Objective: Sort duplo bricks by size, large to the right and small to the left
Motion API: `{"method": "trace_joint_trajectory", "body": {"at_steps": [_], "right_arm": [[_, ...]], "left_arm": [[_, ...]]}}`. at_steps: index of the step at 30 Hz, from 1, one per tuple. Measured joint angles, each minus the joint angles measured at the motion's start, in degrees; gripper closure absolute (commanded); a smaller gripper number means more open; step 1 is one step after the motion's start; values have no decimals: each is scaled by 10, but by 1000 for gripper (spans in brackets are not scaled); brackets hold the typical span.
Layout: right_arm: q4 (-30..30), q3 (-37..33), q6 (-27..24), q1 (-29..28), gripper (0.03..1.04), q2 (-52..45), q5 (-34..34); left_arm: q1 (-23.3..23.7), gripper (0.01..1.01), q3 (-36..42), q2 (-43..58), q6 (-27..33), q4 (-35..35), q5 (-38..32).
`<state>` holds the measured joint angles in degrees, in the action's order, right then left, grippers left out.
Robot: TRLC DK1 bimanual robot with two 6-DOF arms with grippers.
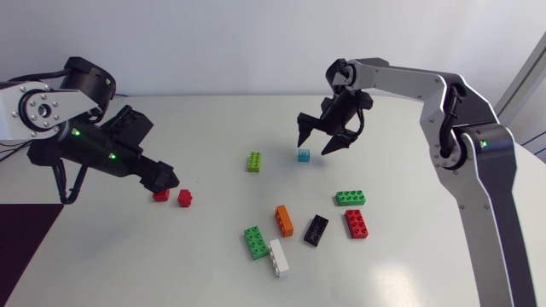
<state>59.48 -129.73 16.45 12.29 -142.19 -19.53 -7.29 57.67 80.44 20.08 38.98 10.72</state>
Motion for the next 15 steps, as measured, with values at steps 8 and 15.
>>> {"method": "trace_joint_trajectory", "body": {"at_steps": [8,15], "right_arm": [[20,-33,0,4,69,-24,0],[44,-99,2,7,134,-57,0]], "left_arm": [[1,98,-3,-2,0,-4,3],[1,98,-4,-3,0,-8,9]]}}
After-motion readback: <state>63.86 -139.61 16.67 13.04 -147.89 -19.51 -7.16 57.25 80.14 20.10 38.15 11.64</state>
